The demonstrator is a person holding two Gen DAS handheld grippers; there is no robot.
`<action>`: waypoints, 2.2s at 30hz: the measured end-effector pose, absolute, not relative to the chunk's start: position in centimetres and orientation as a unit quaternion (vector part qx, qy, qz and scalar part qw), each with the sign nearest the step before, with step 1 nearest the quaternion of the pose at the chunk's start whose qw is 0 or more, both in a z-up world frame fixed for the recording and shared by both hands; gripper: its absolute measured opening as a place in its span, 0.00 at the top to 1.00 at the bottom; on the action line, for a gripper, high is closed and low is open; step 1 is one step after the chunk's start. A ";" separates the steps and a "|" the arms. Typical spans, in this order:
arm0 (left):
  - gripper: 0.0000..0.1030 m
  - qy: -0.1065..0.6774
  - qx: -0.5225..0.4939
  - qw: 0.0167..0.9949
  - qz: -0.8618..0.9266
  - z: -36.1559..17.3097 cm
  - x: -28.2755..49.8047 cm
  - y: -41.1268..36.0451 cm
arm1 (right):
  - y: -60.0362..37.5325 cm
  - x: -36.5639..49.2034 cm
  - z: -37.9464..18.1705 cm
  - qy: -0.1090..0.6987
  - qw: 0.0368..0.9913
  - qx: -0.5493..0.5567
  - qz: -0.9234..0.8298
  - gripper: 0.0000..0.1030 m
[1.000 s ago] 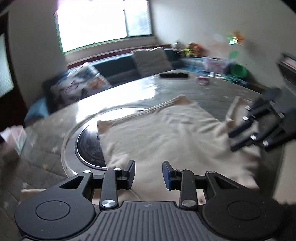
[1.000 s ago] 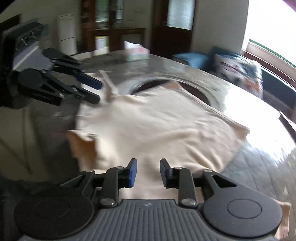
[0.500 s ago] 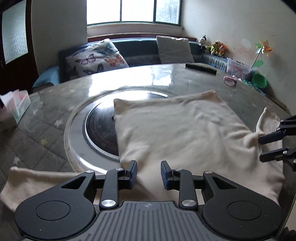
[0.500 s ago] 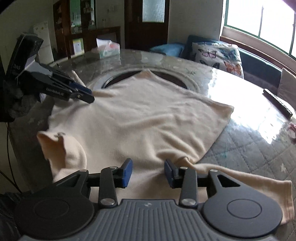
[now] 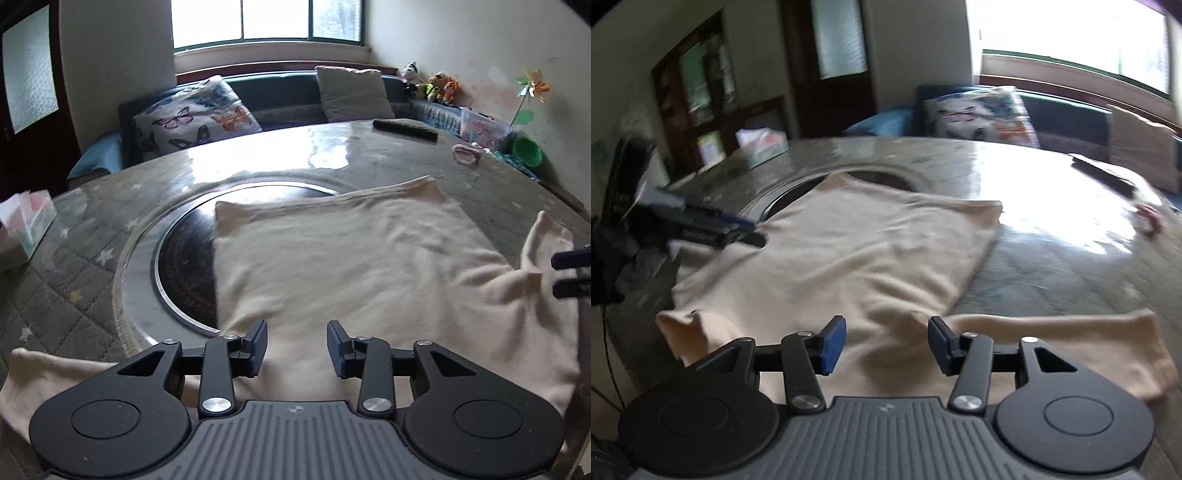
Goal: Fold clothes
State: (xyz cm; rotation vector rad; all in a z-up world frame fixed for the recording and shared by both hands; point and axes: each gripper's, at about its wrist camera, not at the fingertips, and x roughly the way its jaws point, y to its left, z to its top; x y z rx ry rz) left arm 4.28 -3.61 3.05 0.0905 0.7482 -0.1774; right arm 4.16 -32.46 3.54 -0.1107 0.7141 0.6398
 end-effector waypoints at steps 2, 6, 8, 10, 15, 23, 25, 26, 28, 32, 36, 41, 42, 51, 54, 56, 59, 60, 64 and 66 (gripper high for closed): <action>0.60 0.358 0.049 0.927 -0.099 3.6 3.9 -4.6 | -34.1 4.5 3.4 0.343 0.898 -0.047 0.271 0.51; 0.57 0.350 0.059 0.927 -0.124 4.2 3.1 -6.7 | -38.0 5.4 2.5 0.346 0.920 -0.037 0.178 0.51; 0.55 0.350 0.063 0.925 -0.135 4.3 2.8 -7.8 | -39.9 5.8 2.2 0.344 0.930 -0.033 0.129 0.51; 0.54 0.350 0.067 0.923 -0.145 4.4 2.6 -9.0 | -41.5 6.1 1.8 0.341 0.935 -0.028 0.090 0.51; 0.50 0.352 0.073 0.917 -0.173 4.3 2.3 -11.9 | -44.8 6.8 0.9 0.342 0.939 0.010 0.020 0.51; 0.47 0.359 0.087 0.909 -0.194 3.9 2.2 -15.2 | -45.8 7.3 0.1 0.333 0.942 0.035 0.015 0.53; 0.46 0.360 0.092 0.908 -0.193 3.7 2.2 -15.6 | -45.8 7.4 0.1 0.330 0.943 0.043 0.017 0.58; 0.46 0.361 0.092 0.908 -0.191 3.7 2.2 -15.7 | -45.7 7.5 0.1 0.328 0.943 0.046 0.017 0.67; 0.46 0.364 0.093 0.908 -0.188 3.6 2.3 -16.0 | -45.7 7.4 0.2 0.324 0.944 0.050 0.016 0.83; 0.46 0.365 0.092 0.908 -0.184 3.5 2.5 -16.3 | -46.3 6.9 0.9 0.313 0.947 0.069 0.013 0.92; 0.46 0.363 0.097 0.908 -0.187 3.1 2.8 -17.2 | -47.5 5.5 2.2 0.296 0.951 0.090 0.006 0.92; 0.46 0.364 0.108 0.905 -0.194 2.3 3.1 -18.4 | -48.0 4.3 2.8 0.301 0.949 0.092 0.004 0.92; 0.46 0.362 0.112 0.905 -0.195 2.2 3.1 -18.5 | -48.0 4.0 3.2 0.297 0.950 0.096 0.005 0.92; 0.46 0.341 0.096 0.915 -0.193 3.0 2.0 -16.1 | -45.1 2.2 10.8 0.236 0.966 0.083 0.071 0.92; 0.46 0.330 0.084 0.924 -0.175 3.6 1.2 -13.7 | -42.3 1.7 13.3 0.212 0.969 0.059 0.112 0.92; 0.45 0.325 0.076 0.930 -0.155 3.9 0.7 -11.8 | -40.1 1.7 14.7 0.200 0.968 0.046 0.144 0.92; 0.43 0.320 0.060 0.938 -0.122 4.1 -0.3 -8.7 | -36.5 1.9 16.1 0.188 0.963 0.027 0.193 0.92; 0.43 0.320 0.053 0.939 -0.112 4.1 -0.6 -7.8 | -35.2 2.1 16.4 0.187 0.959 0.021 0.210 0.92; 0.42 0.319 0.026 0.945 -0.072 4.0 -2.1 -4.1 | -29.9 3.1 16.2 0.191 0.943 -0.002 0.271 0.92; 0.42 0.320 0.016 0.946 -0.055 4.0 -2.7 -2.6 | -27.5 3.7 15.7 0.198 0.934 -0.013 0.296 0.92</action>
